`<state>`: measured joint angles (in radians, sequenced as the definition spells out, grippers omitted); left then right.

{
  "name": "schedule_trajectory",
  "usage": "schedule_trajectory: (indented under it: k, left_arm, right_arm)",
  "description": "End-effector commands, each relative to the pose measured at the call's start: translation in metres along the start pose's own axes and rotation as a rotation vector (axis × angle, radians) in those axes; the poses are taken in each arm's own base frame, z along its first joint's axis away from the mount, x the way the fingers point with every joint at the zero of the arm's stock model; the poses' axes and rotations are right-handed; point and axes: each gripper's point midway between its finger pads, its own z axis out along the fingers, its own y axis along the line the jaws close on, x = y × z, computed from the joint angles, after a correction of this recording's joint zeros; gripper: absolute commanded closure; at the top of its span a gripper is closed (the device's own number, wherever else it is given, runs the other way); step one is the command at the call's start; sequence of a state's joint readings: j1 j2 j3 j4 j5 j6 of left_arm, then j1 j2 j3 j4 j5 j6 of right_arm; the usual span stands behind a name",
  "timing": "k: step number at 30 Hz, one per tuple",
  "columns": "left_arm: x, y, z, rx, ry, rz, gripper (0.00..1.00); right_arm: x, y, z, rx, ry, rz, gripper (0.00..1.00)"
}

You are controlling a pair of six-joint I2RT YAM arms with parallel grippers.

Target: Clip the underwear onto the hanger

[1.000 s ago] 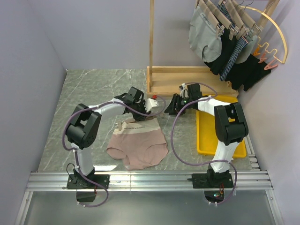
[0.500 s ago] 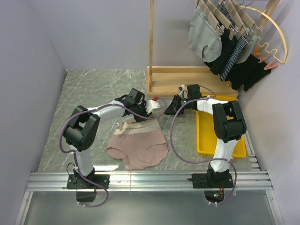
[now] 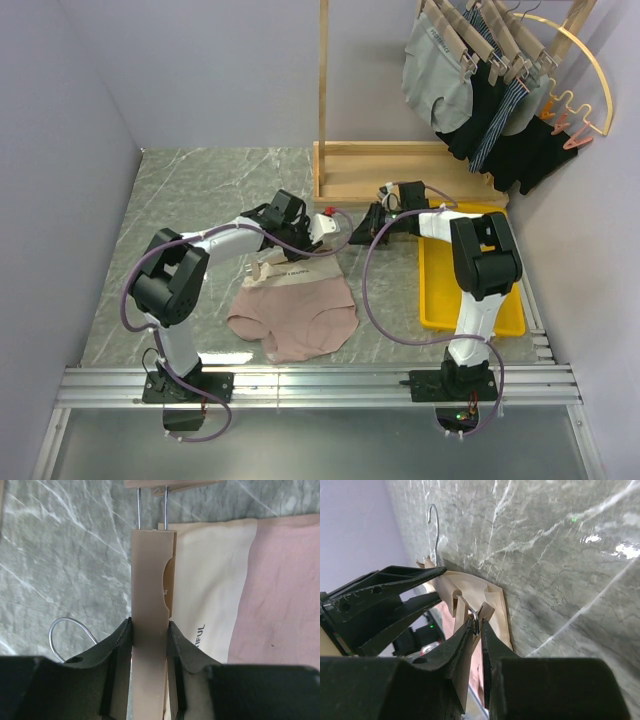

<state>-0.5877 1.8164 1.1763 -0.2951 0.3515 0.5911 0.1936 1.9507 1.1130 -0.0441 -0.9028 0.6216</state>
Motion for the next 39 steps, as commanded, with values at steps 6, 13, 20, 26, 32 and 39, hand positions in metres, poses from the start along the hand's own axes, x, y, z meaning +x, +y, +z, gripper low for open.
schedule_trajectory:
  k: [6,13,20,26,32,39]
  left_arm:
    - [-0.033,0.007,-0.013,-0.037,-0.119,0.061,1.0]
    - [-0.037,0.005,-0.011,-0.021,-0.139,0.07,1.0]
    - [-0.037,0.001,-0.012,-0.009,-0.151,0.088,1.0]
    - [-0.038,0.0,-0.012,-0.001,-0.157,0.097,1.0]
    - [-0.036,-0.002,-0.013,0.007,-0.153,0.105,1.0]
    - [-0.03,-0.009,-0.016,0.013,-0.151,0.127,1.0]
  right_arm:
    - [0.012,0.019,0.011,-0.112,0.081,0.041,0.81]
    - [0.022,0.021,0.019,-0.12,0.12,0.045,0.81]
    - [0.03,0.023,0.026,-0.129,0.157,0.053,0.8]
    - [0.035,0.026,0.03,-0.141,0.179,0.057,0.8]
    - [0.033,0.024,0.031,-0.13,0.17,0.04,0.79]
    - [0.016,0.023,0.027,-0.113,0.121,-0.04,0.92]
